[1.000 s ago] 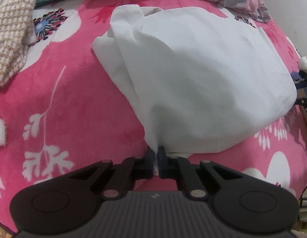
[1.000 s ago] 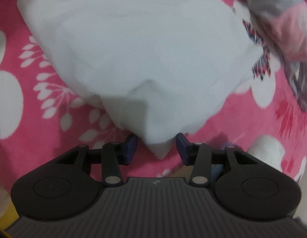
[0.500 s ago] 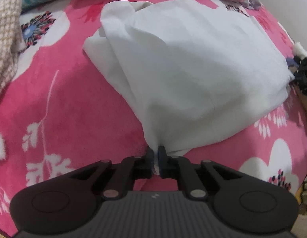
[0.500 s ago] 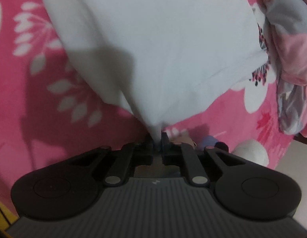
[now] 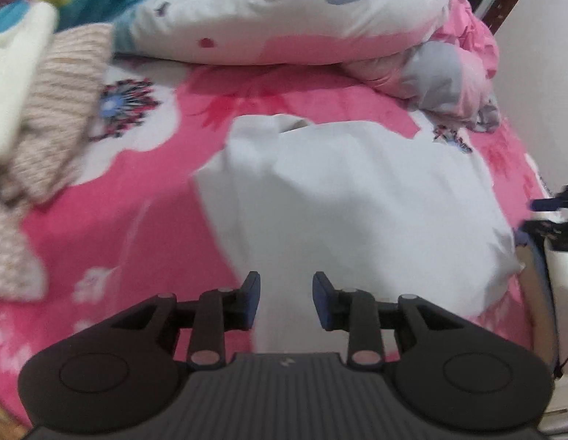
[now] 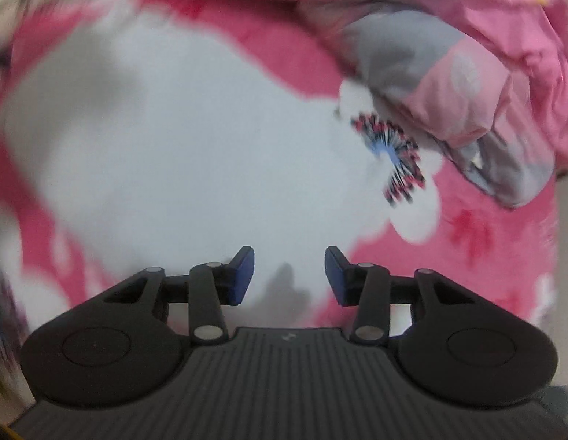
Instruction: Fold clothes
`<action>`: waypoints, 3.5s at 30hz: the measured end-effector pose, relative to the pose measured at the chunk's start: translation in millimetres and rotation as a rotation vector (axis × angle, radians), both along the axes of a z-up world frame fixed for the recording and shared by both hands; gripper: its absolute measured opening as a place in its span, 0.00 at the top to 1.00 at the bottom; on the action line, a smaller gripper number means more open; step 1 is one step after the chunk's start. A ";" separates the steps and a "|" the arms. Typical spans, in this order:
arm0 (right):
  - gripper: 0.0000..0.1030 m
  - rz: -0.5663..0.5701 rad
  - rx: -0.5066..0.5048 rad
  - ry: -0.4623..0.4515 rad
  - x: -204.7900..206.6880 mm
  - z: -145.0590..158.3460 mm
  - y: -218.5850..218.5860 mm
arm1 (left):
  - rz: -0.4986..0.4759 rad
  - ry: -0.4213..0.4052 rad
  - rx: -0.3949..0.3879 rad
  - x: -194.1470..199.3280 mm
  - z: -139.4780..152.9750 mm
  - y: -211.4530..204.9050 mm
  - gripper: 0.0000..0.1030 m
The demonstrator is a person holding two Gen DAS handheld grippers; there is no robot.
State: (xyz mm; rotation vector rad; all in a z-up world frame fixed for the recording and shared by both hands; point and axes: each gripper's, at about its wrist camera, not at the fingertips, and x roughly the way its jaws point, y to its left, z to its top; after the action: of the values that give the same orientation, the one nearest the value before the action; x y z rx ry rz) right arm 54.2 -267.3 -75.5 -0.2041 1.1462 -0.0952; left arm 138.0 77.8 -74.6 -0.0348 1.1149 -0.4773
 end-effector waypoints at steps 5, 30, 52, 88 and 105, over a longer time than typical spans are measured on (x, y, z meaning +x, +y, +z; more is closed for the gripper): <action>0.74 -0.276 0.268 -0.104 41.3 -48.2 -57.5 | 0.028 0.023 0.070 20.0 -48.4 -20.8 0.72; 0.39 -0.406 0.453 -0.299 64.0 -6.5 -32.6 | 0.277 0.013 -0.056 -10.0 -22.0 19.3 0.46; 0.01 -0.199 0.313 -0.372 36.8 45.7 65.1 | 0.351 -0.040 -0.088 -89.8 -4.6 6.6 0.15; 0.01 -0.053 0.536 -0.289 46.3 36.8 119.7 | 0.672 0.250 -0.390 -94.5 -58.4 37.2 0.36; 0.03 -0.092 0.597 -0.199 67.9 20.1 127.4 | 0.837 0.115 -0.427 -81.9 -64.2 27.7 0.96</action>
State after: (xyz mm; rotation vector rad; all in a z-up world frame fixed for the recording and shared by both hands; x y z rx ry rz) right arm 122.1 -139.9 -55.5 0.3803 0.9404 0.1442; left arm 56.1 105.5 -138.8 -0.8765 0.9883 0.0538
